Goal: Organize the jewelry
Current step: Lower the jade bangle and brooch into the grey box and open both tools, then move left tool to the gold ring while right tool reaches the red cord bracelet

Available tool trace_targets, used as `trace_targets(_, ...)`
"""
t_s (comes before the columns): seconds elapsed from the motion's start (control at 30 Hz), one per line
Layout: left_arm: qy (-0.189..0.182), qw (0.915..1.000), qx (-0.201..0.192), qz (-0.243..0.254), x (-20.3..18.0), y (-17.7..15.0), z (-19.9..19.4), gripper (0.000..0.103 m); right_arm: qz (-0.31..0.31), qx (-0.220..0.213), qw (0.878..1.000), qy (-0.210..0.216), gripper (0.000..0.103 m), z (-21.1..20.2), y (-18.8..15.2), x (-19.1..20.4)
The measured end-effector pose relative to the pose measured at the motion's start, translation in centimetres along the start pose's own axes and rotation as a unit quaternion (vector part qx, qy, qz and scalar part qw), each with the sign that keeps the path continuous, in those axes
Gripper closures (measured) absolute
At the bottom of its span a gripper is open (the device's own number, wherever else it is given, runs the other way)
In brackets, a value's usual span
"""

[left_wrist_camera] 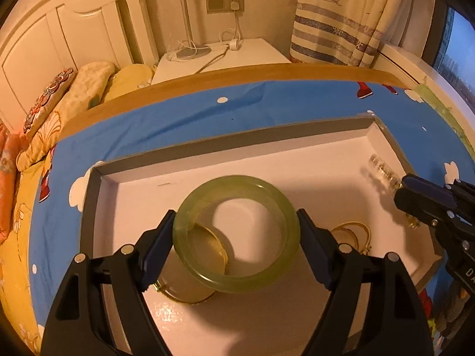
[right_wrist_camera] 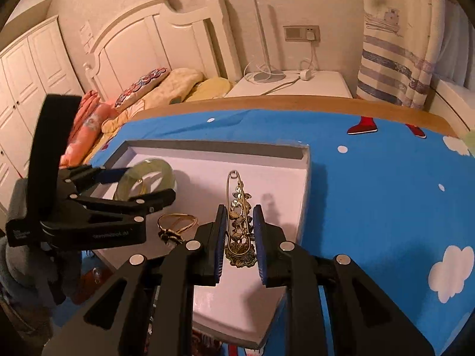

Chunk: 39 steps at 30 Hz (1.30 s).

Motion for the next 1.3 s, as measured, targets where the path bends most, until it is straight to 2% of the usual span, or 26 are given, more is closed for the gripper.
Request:
trace_targets(0.03, 0.000, 1.0000, -0.005, -0.002, 0.1, 0.0, -0.2, 0.024, 0.003, -0.003, 1.000, 0.001, 0.072, -0.2, 0.0, -0.1)
trace_targets(0.07, -0.002, 0.9999, -0.015, -0.007, 0.3, 0.1, -0.7, 0.022, 0.006, -0.010, 1.000, 0.002, 0.057, -0.6, 0.1, -0.2)
trace_targets(0.1, 0.003, 0.9996, -0.025, -0.013, 0.6, 0.1, -1.2, 0.020, 0.008, -0.017, 1.000, 0.001, 0.047, -1.0, 0.1, -0.2)
trace_targets(0.13, 0.013, 0.9990, -0.037, -0.019, 1.1, 0.2, -1.9, 0.015, 0.008, -0.028, 1.000, 0.001, 0.037, -1.5, 0.2, -0.2)
trace_targets(0.23, 0.033, 0.9955, -0.076, -0.046, 2.8, 0.0, -4.6, 0.009, -0.013, -0.045, 0.999, 0.001, 0.037, -3.1, 0.2, 0.4)
trace_targets(0.37, 0.065, 0.9860, -0.122, -0.094, 6.2, -2.1, -8.7, 0.002, -0.034, -0.054, 0.998, 0.012, 0.040, -4.9, -1.1, 1.1)
trace_targets(0.47, 0.087, 0.9812, -0.122, -0.122, 8.6, -4.7, -10.5, 0.002, -0.035, -0.050, 0.998, 0.018, 0.040, -6.1, -2.9, 1.1)
trace_targets(0.63, 0.096, 0.9810, -0.093, -0.141, 10.4, -10.3, -11.6, 0.002, -0.039, -0.026, 0.999, 0.020, 0.040, -7.1, -5.8, 1.2)
trace_targets(0.8, 0.069, 0.9844, -0.063, -0.149, 10.2, -15.1, -11.7, 0.002, -0.038, -0.008, 0.999, 0.025, 0.040, -7.6, -7.9, 1.6)
trace_targets(0.9, 0.055, 0.9859, -0.049, -0.150, 9.9, -17.0, -11.1, 0.002, -0.050, -0.001, 0.998, 0.042, 0.041, -7.8, -8.4, 3.1)
trace_targets(1.07, 0.034, 0.9819, -0.031, -0.184, 10.8, -17.5, -10.2, 0.002, -0.103, 0.023, 0.989, 0.099, 0.071, -7.5, -9.8, 8.8)
trace_targets(1.17, 0.025, 0.9816, -0.036, -0.186, 10.8, -17.5, -10.3, 0.002, -0.122, 0.041, 0.983, 0.132, 0.076, -6.9, -10.6, 11.5)
trace_targets(1.3, 0.008, 0.9807, -0.043, -0.190, 10.8, -17.4, -10.4, 0.002, -0.125, 0.066, 0.980, 0.138, 0.077, -5.7, -11.3, 13.1)
Point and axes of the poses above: each gripper's, at about its wrist camera, not at the fingertips, and z roughly the way its jaws point, x to its left, y to its top, the point moved 7 cm from there along z, roughly the way its jaws point, and after that the axes turned 2 degrees about -z, right-handed, at the moved point
